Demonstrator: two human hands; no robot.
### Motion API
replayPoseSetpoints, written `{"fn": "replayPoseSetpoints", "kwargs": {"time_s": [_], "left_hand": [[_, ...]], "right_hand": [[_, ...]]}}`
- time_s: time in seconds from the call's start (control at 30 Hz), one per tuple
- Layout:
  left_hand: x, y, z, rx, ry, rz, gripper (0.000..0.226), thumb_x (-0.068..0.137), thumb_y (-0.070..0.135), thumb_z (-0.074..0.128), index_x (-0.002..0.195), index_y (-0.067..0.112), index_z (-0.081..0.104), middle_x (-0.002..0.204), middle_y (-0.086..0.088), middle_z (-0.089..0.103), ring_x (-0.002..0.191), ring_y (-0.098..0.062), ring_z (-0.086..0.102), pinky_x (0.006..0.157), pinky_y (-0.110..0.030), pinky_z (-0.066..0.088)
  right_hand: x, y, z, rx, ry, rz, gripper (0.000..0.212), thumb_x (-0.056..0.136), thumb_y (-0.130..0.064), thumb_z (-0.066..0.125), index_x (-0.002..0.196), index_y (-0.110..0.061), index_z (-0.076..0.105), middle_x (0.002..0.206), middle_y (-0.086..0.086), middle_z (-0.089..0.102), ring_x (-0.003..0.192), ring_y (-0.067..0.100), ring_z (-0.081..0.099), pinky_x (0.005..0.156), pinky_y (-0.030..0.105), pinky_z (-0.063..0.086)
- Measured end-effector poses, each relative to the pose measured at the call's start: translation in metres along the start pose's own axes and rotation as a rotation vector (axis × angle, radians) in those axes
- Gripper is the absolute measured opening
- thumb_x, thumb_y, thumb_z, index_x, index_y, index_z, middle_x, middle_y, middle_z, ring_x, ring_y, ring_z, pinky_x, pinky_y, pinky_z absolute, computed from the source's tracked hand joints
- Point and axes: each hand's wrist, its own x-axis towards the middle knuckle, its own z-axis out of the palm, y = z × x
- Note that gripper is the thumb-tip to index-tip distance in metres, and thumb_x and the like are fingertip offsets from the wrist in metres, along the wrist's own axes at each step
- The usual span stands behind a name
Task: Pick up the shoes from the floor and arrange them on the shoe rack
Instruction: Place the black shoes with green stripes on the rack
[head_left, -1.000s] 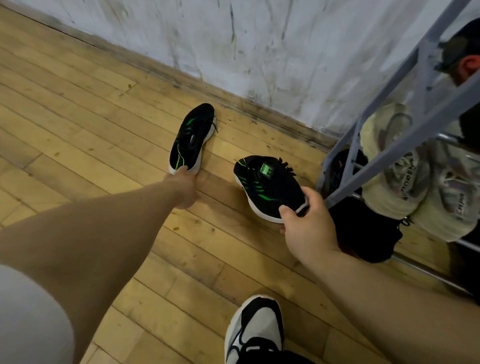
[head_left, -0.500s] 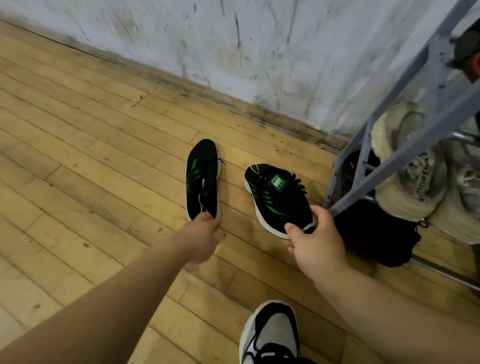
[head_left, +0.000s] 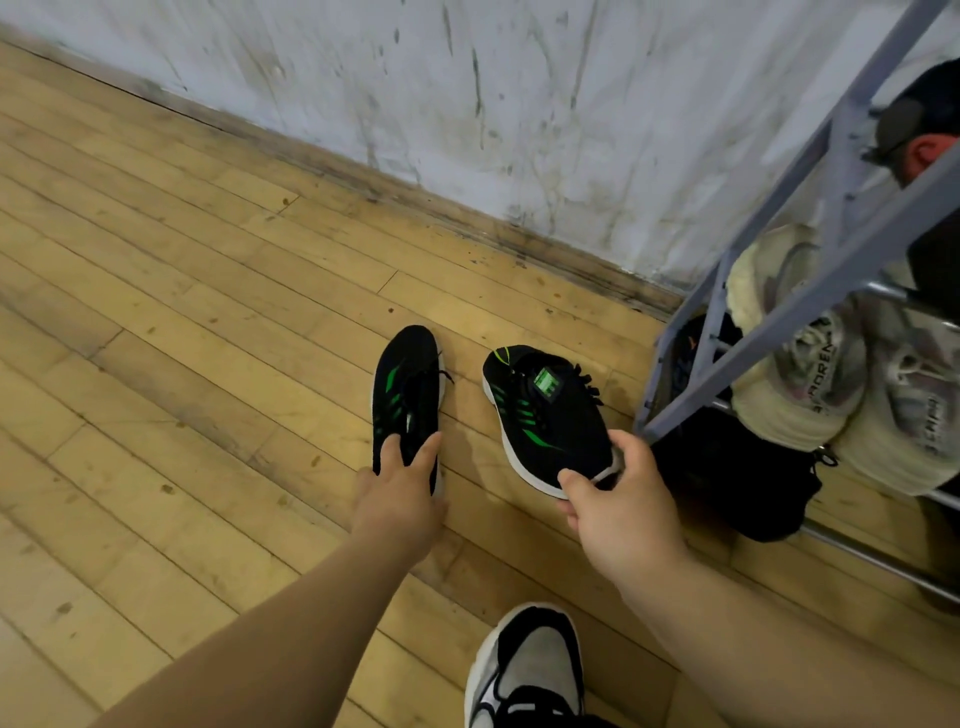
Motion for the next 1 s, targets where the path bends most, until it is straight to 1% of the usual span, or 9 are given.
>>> {"fn": "replayPoseSetpoints", "kwargs": {"time_s": [0.1, 0.27, 0.37, 0.43, 0.5, 0.63, 0.83, 0.87, 1.0], "left_hand": [[-0.013, -0.004, 0.000, -0.089, 0.063, 0.062, 0.079, 0.097, 0.045, 0.053, 0.156, 0.056, 0.002, 0.163, 0.000, 0.012, 0.131, -0.033, 0.040, 0.103, -0.043, 0.049], [-0.070, -0.011, -0.026, -0.374, 0.094, 0.110, 0.063, 0.098, 0.053, 0.050, 0.155, 0.053, 0.024, 0.140, 0.013, 0.036, 0.123, -0.011, 0.045, 0.100, -0.034, 0.048], [-0.111, -0.008, -0.061, -0.530, 0.105, 0.128, 0.056, 0.098, 0.051, 0.056, 0.151, 0.048, 0.038, 0.126, 0.019, 0.041, 0.108, 0.000, 0.050, 0.085, -0.020, 0.044], [-0.135, -0.005, -0.088, -0.583, 0.106, 0.189, 0.054, 0.098, 0.043, 0.060, 0.149, 0.046, 0.043, 0.122, 0.024, 0.044, 0.104, 0.002, 0.054, 0.081, -0.017, 0.042], [-0.158, 0.000, -0.117, -0.598, 0.117, 0.277, 0.053, 0.097, 0.038, 0.061, 0.148, 0.043, 0.047, 0.121, 0.025, 0.047, 0.106, 0.006, 0.055, 0.083, -0.016, 0.042], [-0.207, 0.023, -0.176, -0.557, 0.181, 0.469, 0.048, 0.100, 0.034, 0.061, 0.146, 0.043, 0.050, 0.120, 0.022, 0.050, 0.105, 0.011, 0.053, 0.081, -0.009, 0.042], [-0.301, 0.066, -0.249, -0.495, 0.355, 0.719, 0.041, 0.100, 0.035, 0.058, 0.132, 0.058, 0.048, 0.117, 0.036, 0.043, 0.105, 0.009, 0.052, 0.076, -0.004, 0.042], [-0.317, 0.073, -0.257, -0.488, 0.388, 0.758, 0.042, 0.100, 0.035, 0.058, 0.135, 0.055, 0.050, 0.116, 0.035, 0.045, 0.104, 0.010, 0.053, 0.075, -0.004, 0.041], [-0.371, 0.106, -0.285, -0.453, 0.487, 0.869, 0.044, 0.100, 0.036, 0.057, 0.142, 0.047, 0.052, 0.113, 0.031, 0.045, 0.094, 0.006, 0.056, 0.070, -0.006, 0.040]], "right_hand": [[-0.005, 0.002, -0.013, -0.062, -0.010, -0.031, 0.061, 0.091, -0.023, 0.075, 0.139, -0.044, 0.044, 0.128, -0.009, 0.062, 0.107, 0.019, 0.071, 0.086, 0.043, 0.064], [-0.023, -0.017, -0.047, -0.141, -0.044, -0.060, 0.055, 0.092, -0.024, 0.073, 0.137, -0.046, 0.051, 0.122, -0.014, 0.064, 0.114, 0.017, 0.067, 0.091, 0.045, 0.061], [-0.046, -0.044, -0.077, -0.206, -0.037, -0.090, 0.048, 0.098, -0.025, 0.069, 0.140, -0.039, 0.053, 0.109, -0.013, 0.062, 0.095, 0.014, 0.070, 0.082, 0.042, 0.064], [-0.068, -0.062, -0.102, -0.256, -0.037, -0.112, 0.046, 0.100, -0.028, 0.067, 0.141, -0.041, 0.051, 0.117, -0.005, 0.065, 0.087, 0.017, 0.073, 0.076, 0.039, 0.065], [-0.093, -0.079, -0.126, -0.302, -0.032, -0.148, 0.047, 0.099, -0.031, 0.067, 0.142, -0.042, 0.052, 0.129, -0.001, 0.065, 0.097, 0.019, 0.073, 0.078, 0.036, 0.064], [-0.152, -0.113, -0.178, -0.216, -0.016, -0.187, 0.046, 0.099, -0.021, 0.068, 0.141, -0.034, 0.056, 0.121, 0.004, 0.070, 0.081, 0.017, 0.077, 0.062, 0.024, 0.060], [-0.246, -0.152, -0.253, -0.167, 0.128, -0.337, 0.036, 0.098, -0.016, 0.069, 0.131, -0.028, 0.063, 0.092, 0.002, 0.079, 0.072, 0.031, 0.075, 0.068, 0.049, 0.063], [-0.260, -0.156, -0.265, -0.164, 0.152, -0.364, 0.034, 0.098, -0.015, 0.068, 0.129, -0.027, 0.065, 0.087, 0.004, 0.079, 0.071, 0.031, 0.075, 0.068, 0.049, 0.064], [-0.312, -0.170, -0.315, -0.120, 0.253, -0.445, 0.025, 0.100, -0.015, 0.065, 0.120, -0.030, 0.068, 0.087, 0.002, 0.077, 0.066, 0.017, 0.075, 0.057, 0.029, 0.061]]}}
